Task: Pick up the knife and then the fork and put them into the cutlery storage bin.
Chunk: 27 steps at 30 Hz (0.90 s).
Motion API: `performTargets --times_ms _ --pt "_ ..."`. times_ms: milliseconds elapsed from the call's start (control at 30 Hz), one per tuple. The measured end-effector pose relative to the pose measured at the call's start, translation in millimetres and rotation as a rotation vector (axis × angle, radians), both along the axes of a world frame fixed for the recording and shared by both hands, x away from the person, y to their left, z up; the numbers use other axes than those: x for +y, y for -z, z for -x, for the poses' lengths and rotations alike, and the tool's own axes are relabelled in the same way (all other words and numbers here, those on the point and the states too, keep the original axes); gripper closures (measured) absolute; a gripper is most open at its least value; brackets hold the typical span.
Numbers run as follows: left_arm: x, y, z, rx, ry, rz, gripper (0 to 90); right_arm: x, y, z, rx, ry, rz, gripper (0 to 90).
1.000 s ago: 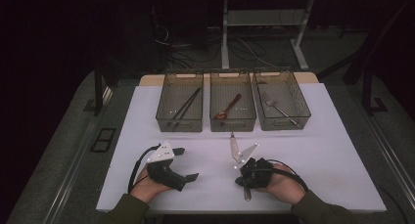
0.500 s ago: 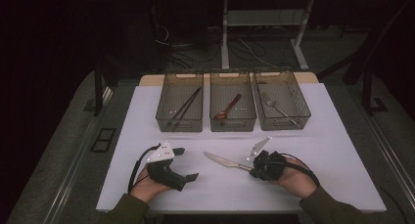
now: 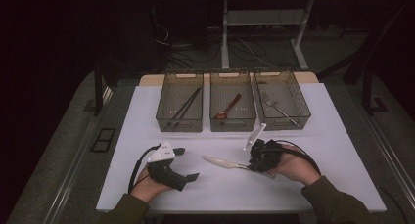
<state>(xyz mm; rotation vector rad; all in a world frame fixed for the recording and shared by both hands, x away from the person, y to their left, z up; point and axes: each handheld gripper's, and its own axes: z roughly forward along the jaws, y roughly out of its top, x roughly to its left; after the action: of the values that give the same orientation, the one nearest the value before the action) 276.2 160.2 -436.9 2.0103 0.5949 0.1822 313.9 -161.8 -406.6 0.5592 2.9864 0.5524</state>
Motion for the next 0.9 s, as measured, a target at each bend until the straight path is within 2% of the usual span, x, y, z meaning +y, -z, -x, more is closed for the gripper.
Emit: performTargets --times_ms 100,233,333,433,467,633,733,900 --pt "0.2 -0.1 0.0 -0.001 0.001 0.0 0.0 13.3 2.1 -6.0 0.047 -0.034 0.059 71.5" --pt "0.3 0.0 0.1 0.0 0.0 0.001 0.0 26.2 3.8 -14.5 0.077 -0.062 0.129 71.5" --pt "0.1 0.1 0.2 0.0 0.003 0.001 0.0 33.2 6.7 -19.1 0.101 -0.078 0.16 72.9" --pt "0.1 0.1 0.2 0.0 0.003 0.001 0.0 38.7 10.3 -20.8 0.112 -0.099 0.194 75.3" --pt "0.0 0.2 0.2 -0.001 0.003 0.001 0.0 39.9 11.7 -21.4 0.098 -0.115 0.209 76.1" --pt "-1.0 0.6 0.3 0.0 0.003 0.001 0.0 46.7 11.8 -19.8 0.087 -0.117 0.259 77.5" --pt "-0.5 0.5 -0.1 -0.001 0.003 0.001 0.0 47.7 11.6 -18.2 0.073 -0.123 0.269 78.9" --pt "-0.4 0.2 -0.5 -0.001 0.0 0.002 0.0 42.1 11.3 -19.7 0.085 -0.104 0.227 79.3"
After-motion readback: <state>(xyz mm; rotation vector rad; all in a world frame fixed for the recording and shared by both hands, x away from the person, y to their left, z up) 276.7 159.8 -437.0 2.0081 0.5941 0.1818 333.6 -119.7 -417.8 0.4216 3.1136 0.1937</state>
